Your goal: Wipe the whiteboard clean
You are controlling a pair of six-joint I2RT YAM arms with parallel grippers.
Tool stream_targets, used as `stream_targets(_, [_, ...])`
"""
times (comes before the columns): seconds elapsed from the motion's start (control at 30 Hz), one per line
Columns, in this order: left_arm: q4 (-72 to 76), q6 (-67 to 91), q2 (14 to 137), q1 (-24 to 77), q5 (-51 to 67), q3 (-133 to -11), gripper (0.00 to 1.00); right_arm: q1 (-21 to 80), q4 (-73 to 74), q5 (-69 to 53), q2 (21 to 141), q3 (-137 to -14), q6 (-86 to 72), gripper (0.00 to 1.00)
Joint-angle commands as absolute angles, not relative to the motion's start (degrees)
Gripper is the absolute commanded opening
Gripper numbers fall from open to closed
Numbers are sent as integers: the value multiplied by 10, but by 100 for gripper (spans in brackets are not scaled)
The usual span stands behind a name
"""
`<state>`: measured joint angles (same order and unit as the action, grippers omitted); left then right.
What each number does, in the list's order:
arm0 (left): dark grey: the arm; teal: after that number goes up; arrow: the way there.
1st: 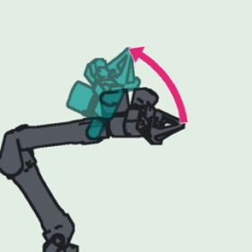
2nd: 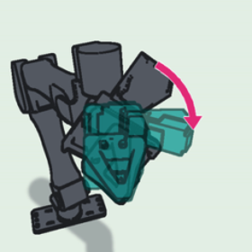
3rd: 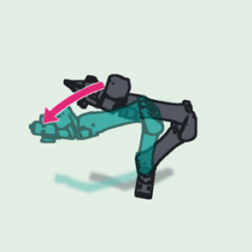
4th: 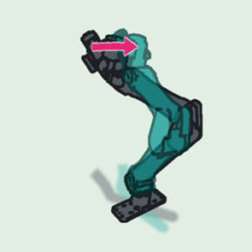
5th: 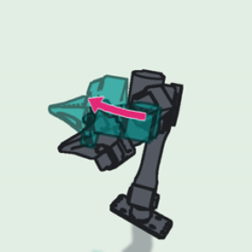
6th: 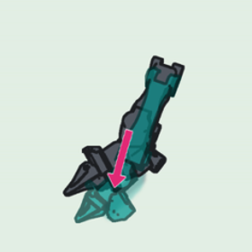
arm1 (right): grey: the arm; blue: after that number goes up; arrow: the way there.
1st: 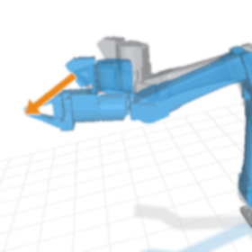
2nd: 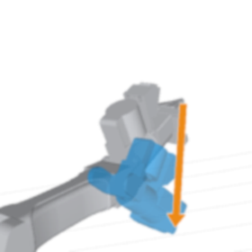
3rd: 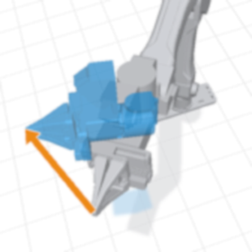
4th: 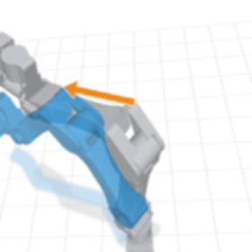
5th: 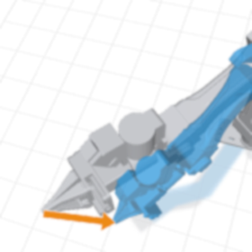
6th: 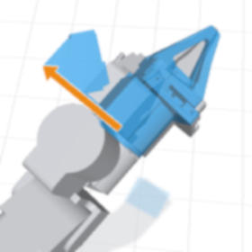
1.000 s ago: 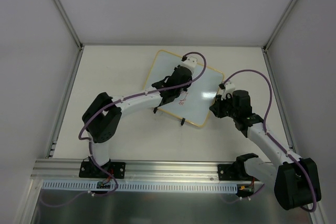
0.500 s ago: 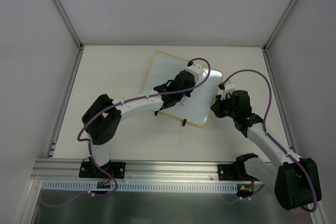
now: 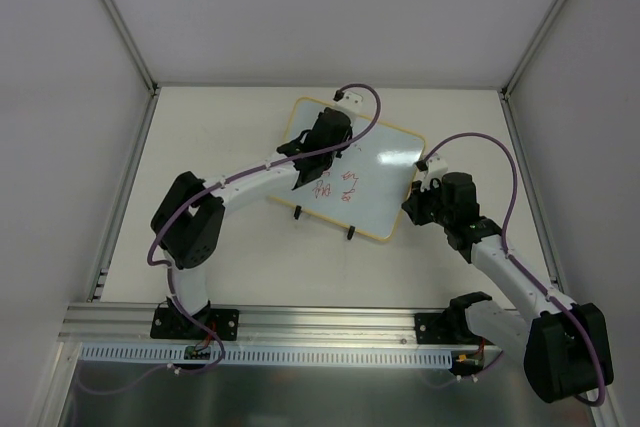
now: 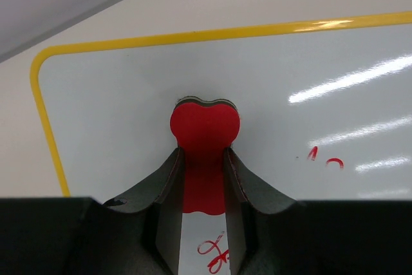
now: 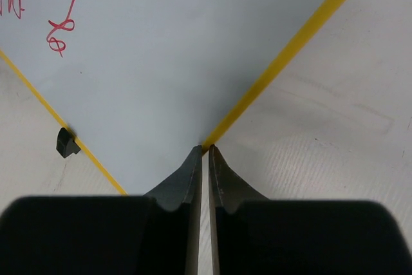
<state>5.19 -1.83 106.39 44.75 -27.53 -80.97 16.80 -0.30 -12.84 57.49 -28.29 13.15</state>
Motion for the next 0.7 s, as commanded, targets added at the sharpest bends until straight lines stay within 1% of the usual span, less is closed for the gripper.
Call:
stream_targets(0.0, [41,-51,1093,475,-252,-828,0,176,-4,-127,569,-286,147,0])
stream_targets(0.17, [37,-62,1102,516,-215,-830,0,178,-4,-126,572,-286,147,0])
stream_targets(0.3, [25,-91,1117,544,-208,-831,0,178,-4,-126,574,-287,148,0])
stream_targets(0.43, [8,-109,1121,543,-242,-838,0,178,-4,-127,573,-287,147,0])
stream_targets(0.67, [-22,-76,1095,477,-283,-862,0,179,-4,-125,571,-286,148,0])
